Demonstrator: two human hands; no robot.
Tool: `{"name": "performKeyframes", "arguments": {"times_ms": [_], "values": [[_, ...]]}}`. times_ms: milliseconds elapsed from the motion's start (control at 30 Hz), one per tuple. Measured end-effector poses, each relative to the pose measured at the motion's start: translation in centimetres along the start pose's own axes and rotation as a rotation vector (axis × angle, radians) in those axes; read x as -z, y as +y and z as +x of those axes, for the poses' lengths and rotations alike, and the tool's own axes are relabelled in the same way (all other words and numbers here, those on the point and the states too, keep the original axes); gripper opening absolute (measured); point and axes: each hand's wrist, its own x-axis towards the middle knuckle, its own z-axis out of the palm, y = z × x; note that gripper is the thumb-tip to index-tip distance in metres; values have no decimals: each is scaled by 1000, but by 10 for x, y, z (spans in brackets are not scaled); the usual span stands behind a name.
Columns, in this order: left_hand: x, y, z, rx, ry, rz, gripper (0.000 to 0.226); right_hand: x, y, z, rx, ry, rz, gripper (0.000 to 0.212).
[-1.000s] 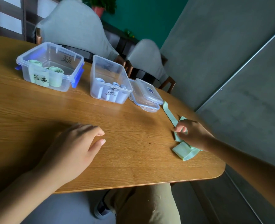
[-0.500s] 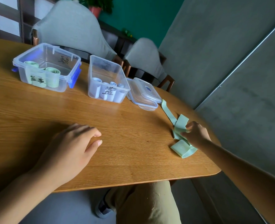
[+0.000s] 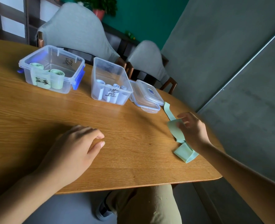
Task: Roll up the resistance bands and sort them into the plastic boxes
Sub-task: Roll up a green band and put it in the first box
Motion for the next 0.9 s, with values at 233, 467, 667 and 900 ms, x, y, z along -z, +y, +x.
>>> {"name": "performKeyframes", "arguments": {"times_ms": [233,467,667,900], "values": [[1,11,-1,182,-33,-357,12,0,-77,-24,67,-62,318,24],[2,26,6,414,-140,-1001,22,-12,-140,-63,158,-263,639,18],[7,20,12,643,-91,-1472,51,-29,-164,-81,198,-393,757,20],[23,6,17,544,-25,-1534,54,-50,-176,-97,164,-492,813,19]]}}
